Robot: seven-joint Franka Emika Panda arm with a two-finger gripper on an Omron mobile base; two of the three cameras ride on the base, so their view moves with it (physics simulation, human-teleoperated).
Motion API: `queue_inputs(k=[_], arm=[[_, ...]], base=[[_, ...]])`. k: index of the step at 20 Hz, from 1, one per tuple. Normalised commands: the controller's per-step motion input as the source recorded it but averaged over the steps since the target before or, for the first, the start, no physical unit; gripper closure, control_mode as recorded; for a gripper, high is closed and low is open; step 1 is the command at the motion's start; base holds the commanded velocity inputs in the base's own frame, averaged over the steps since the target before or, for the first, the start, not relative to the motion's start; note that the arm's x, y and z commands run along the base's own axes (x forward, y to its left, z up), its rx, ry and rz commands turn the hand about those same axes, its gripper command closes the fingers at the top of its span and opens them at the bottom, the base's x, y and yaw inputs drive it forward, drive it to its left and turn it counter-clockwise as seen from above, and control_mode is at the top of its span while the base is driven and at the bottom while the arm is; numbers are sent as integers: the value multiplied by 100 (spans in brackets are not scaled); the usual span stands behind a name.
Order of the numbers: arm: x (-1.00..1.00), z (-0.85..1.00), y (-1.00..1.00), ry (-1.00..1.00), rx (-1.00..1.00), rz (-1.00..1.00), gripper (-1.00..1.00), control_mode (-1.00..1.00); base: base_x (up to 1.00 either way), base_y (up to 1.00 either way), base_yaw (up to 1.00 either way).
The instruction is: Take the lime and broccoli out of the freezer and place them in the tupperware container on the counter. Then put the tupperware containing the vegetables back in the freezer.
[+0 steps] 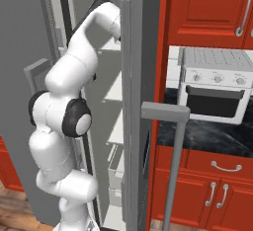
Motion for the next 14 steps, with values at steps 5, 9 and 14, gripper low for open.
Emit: queue_inputs(k=[5, 9, 14], arm=[[-100, -63, 51, -16, -6, 0, -100, -100], [-100, -59, 60, -17, -8, -2, -100, -100], [-100, -16, 18, -11, -2, -11, -100, -100]], base=[[0, 0, 0], [0, 0, 0], [0, 0, 0]])
